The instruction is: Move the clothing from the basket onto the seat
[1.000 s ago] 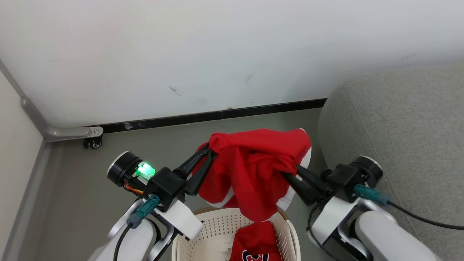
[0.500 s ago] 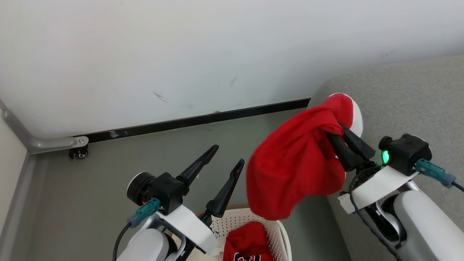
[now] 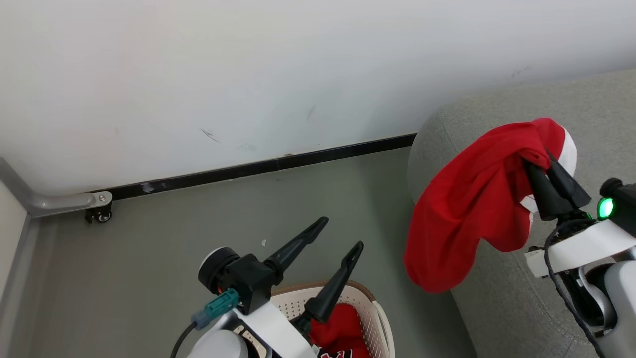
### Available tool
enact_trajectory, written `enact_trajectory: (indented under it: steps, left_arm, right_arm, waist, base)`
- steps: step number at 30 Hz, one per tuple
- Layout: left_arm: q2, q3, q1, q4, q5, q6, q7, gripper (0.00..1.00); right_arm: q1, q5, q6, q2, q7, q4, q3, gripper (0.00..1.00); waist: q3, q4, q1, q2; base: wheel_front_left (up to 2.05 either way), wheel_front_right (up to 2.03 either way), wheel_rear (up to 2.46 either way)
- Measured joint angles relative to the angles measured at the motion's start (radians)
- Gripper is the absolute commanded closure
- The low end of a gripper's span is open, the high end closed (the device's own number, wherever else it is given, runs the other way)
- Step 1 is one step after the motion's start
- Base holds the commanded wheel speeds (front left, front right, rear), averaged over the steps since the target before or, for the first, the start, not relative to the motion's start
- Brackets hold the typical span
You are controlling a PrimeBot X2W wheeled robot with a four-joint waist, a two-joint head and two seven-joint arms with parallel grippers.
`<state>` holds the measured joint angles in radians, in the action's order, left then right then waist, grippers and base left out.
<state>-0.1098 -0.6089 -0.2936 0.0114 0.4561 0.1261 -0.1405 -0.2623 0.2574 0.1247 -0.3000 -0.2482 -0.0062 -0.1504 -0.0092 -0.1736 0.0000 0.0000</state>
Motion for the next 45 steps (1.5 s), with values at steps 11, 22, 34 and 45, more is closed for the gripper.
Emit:
enact_trajectory:
  steps: [11, 22, 34, 45]
  left_arm:
    - [-0.021, -0.135, 0.003, -0.03, 0.009, 0.0, 0.007, 0.0]
    - [-0.029, -0.215, -0.011, -0.054, 0.03, 0.0, 0.006, 0.0]
    - [-0.055, -0.204, -0.034, -0.065, 0.025, 0.0, -0.007, 0.0]
    - [-0.096, -0.173, -0.078, -0.091, -0.039, -0.016, -0.002, 0.0]
  right_arm:
    - [0.129, -0.025, 0.0, 0.001, -0.001, -0.048, 0.145, 1.0]
    - [0.219, -0.04, 0.0, 0.022, 0.002, -0.076, 0.197, 1.0]
    - [0.209, -0.001, 0.0, 0.02, 0.024, -0.051, 0.192, 1.0]
    - [-0.048, 0.021, 0.0, -0.09, 0.11, 0.033, 0.168, 1.0]
  waist:
    - [0.002, -0.04, 0.0, 0.0]
    - [0.014, -0.103, 0.0, 0.0]
    - [0.053, -0.173, 0.0, 0.0]
    - [0.124, -0.195, 0.0, 0.0]
  base:
    - [0.0, 0.0, 0.0]
    - [0.0, 0.0, 0.0]
    - [0.0, 0.0, 0.0]
    - [0.0, 0.0, 0.0]
